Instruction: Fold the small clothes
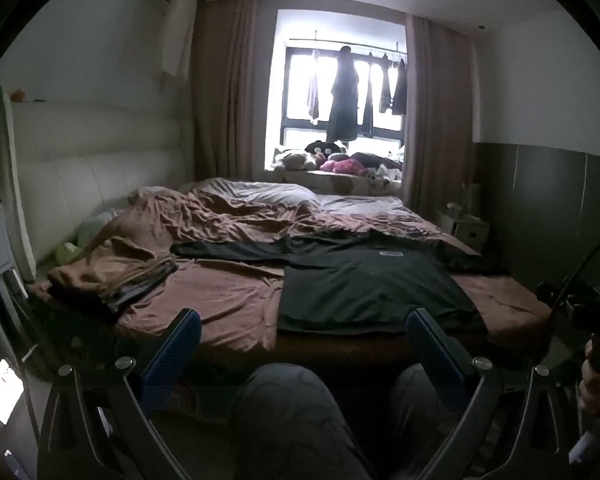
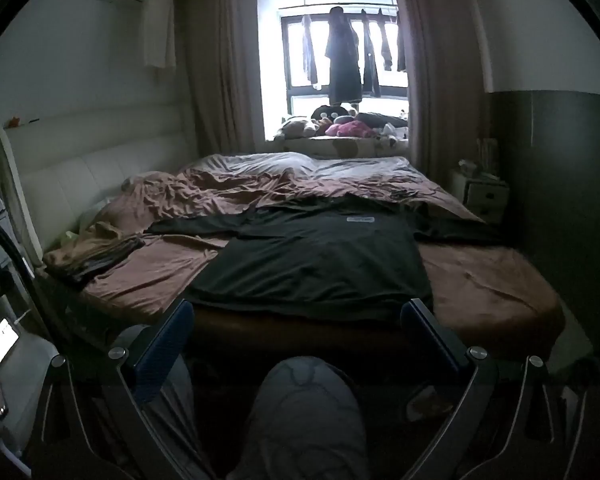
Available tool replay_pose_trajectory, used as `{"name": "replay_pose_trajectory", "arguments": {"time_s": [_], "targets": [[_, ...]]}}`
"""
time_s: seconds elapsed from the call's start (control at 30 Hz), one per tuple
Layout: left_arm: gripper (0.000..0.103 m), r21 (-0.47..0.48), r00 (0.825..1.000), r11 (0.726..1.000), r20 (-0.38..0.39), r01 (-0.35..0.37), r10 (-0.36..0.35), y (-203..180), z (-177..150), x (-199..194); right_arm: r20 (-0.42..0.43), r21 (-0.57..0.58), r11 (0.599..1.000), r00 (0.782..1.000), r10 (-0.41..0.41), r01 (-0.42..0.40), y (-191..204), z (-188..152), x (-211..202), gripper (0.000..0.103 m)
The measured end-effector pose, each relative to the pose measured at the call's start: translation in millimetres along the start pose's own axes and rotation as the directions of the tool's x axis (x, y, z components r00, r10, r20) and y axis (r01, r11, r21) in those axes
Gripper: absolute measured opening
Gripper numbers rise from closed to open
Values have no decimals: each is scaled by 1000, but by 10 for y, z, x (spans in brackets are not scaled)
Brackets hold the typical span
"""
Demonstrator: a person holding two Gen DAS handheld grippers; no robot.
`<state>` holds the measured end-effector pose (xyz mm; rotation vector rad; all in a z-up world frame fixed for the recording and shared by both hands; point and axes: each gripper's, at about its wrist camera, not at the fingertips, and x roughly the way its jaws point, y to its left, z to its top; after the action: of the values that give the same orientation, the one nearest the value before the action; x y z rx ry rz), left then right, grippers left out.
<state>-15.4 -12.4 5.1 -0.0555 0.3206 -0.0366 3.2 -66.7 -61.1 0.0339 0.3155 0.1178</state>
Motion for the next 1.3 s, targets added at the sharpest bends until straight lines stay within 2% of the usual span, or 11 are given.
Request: {"name": "replay_pose_trajectory", "arguments": {"time_s": [1.3], "targets": [[103,-10,1000,1000,19,14,-14,18,42,-82,-1,-9,1000,1000,-3,3,50,-23,-12,103]]}}
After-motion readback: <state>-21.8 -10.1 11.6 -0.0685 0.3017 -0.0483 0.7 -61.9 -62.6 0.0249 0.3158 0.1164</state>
